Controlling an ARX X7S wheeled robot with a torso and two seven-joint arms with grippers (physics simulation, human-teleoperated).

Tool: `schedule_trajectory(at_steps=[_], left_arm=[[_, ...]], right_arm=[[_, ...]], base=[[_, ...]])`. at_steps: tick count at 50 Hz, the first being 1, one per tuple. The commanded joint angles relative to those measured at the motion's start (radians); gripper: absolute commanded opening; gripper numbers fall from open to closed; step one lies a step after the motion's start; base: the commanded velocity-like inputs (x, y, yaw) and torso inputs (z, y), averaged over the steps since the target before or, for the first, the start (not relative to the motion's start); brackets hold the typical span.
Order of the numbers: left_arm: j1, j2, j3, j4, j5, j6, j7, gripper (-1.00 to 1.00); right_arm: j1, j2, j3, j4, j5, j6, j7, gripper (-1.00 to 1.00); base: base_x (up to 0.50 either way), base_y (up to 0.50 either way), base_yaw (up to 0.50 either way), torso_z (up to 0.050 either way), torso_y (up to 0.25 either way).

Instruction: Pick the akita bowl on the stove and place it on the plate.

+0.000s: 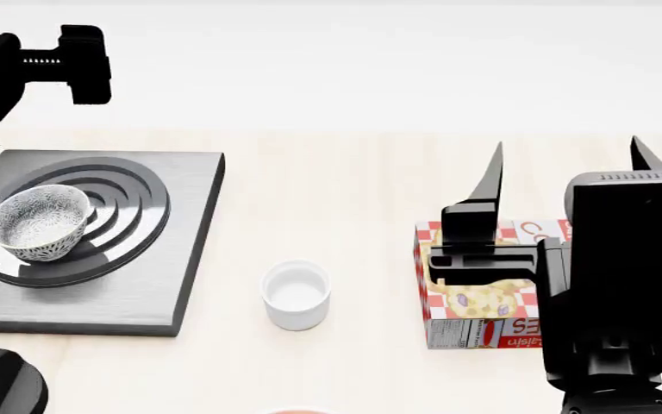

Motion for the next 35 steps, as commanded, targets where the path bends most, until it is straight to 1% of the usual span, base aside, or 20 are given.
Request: schedule_trajectory(at_steps=[1, 7, 16, 20, 26, 35], left_arm=[[-0.049, 0.027, -0.045, -0.062, -0.026, 0.02, 0.034, 1.0], [-0.051, 0.027, -0.037, -0.059, -0.02, 0.047, 0.04, 1.0], [-0.033, 0.02, -0.039, -0.02, -0.045, 0.037, 0.07, 1.0], [-0.027, 0.014, -0.017, -0.013, -0.036, 0.043, 0.085, 1.0], [-0.014, 0.016, -0.038, -0.007, -0.062, 0.046, 0.095, 1.0], [-0.003, 0.016, -0.016, -0.005, -0.054, 0.065, 0.11, 1.0]], right_arm=[[0.002, -0.016, 0.019, 0.0, -0.014, 0.003, -0.017, 1.0], [0.001, -0.015, 0.019, 0.0, -0.012, 0.002, -0.015, 1.0], [0.002, -0.013, 0.019, -0.003, -0.008, 0.005, -0.012, 1.0], [0.0, -0.012, 0.018, -0.003, -0.006, 0.002, -0.012, 1.0], [0.003, -0.011, 0.018, -0.006, -0.003, 0.009, -0.009, 1.0], [0.001, -0.01, 0.018, -0.001, -0.001, 0.002, -0.007, 1.0]], base=[[0.0, 0.0, 0.0, 0.0, 0.0], [0.0, 0.0, 0.0, 0.0, 0.0], [0.0, 0.0, 0.0, 0.0, 0.0], [0.0, 0.0, 0.0, 0.0, 0.0], [0.0, 0.0, 0.0, 0.0, 0.0], [0.0, 0.0, 0.0, 0.0, 0.0]])
